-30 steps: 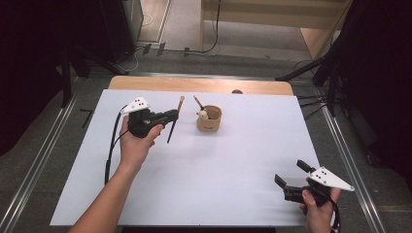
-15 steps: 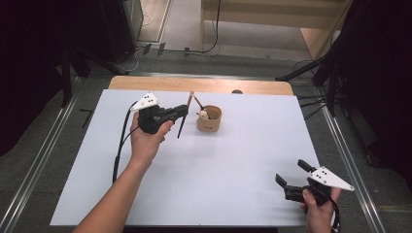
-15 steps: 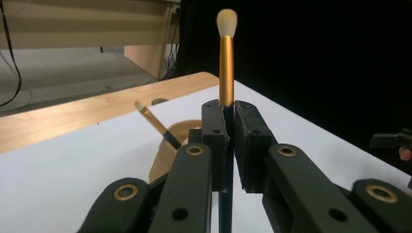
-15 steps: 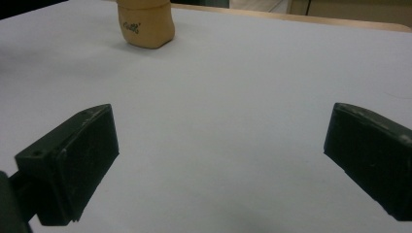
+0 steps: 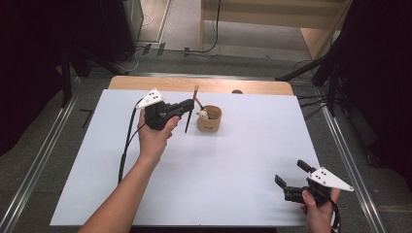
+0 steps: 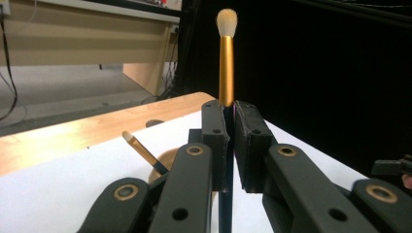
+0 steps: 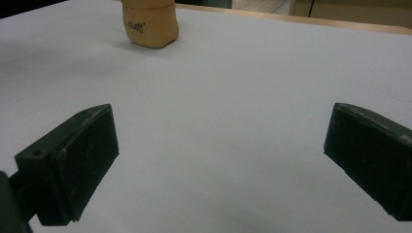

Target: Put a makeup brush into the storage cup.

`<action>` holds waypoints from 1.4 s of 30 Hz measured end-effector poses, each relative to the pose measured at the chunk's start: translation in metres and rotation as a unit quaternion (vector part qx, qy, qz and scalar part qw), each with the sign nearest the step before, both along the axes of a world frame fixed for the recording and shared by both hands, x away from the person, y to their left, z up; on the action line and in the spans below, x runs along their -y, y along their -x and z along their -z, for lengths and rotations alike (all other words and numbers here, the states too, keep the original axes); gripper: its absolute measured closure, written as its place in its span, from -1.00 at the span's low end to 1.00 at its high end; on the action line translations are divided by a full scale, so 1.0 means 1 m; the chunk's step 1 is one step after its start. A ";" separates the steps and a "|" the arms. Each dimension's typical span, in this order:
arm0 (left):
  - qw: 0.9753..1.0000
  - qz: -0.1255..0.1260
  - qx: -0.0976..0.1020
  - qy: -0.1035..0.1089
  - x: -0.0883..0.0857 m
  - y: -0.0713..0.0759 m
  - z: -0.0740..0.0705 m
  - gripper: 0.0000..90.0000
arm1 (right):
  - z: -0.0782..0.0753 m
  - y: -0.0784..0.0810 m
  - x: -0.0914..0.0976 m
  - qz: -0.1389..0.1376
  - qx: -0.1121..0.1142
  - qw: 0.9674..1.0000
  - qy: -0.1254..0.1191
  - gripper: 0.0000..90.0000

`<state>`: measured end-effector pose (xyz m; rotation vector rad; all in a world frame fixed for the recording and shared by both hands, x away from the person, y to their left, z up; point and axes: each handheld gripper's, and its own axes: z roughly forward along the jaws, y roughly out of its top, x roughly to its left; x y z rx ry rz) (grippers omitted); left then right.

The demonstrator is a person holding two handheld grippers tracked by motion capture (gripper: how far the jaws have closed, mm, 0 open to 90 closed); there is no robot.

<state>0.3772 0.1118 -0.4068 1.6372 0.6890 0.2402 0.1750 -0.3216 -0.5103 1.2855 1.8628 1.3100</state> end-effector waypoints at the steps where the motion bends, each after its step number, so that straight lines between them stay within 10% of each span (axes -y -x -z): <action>1: 1.000 0.001 0.003 0.000 0.001 0.000 0.000 0.89 | 0.000 0.000 0.000 0.000 -0.003 1.000 -0.001 -1.00; 42: 0.996 -0.002 0.012 0.094 0.039 -0.037 0.014 0.89 | 0.000 0.003 0.001 -0.006 0.001 1.000 -0.001 -1.00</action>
